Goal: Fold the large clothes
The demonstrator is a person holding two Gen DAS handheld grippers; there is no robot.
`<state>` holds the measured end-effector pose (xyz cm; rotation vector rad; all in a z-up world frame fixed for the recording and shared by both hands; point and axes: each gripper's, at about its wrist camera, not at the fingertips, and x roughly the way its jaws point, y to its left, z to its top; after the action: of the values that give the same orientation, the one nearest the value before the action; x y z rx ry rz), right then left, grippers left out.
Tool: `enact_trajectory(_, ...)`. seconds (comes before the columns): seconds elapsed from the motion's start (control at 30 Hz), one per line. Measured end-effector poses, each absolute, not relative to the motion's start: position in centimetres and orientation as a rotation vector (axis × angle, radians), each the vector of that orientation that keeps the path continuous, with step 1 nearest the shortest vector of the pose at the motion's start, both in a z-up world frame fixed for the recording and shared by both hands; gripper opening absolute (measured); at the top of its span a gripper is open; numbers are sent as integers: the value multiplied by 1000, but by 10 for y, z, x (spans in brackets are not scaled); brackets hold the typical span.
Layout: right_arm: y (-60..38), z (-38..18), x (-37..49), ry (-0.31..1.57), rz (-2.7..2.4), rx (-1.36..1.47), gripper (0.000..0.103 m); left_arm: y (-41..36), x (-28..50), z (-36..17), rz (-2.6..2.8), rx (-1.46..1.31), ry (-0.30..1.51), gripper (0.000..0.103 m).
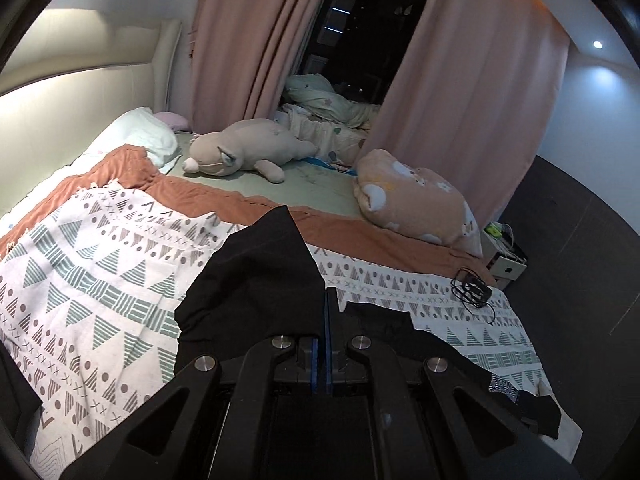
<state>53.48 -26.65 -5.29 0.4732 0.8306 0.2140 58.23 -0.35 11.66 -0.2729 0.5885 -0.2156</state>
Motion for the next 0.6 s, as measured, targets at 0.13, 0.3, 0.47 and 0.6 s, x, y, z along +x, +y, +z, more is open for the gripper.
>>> enact_trajectory(0.13, -292, -56, 524, 803, 177, 530, 74, -43, 588, 118, -273, -252, 608, 4)
enact_trajectory(0.3, -331, -65, 510, 785, 154, 623, 74, -90, 596, 106, -317, -216, 641, 4)
enact_trajectory(0.47, -359, -75, 510, 783, 117, 668, 74, -136, 606, 75, -386, -190, 677, 4)
enact_trajectory(0.6, -381, -78, 502, 790, 92, 718, 74, -174, 611, 36, -434, -199, 734, 4)
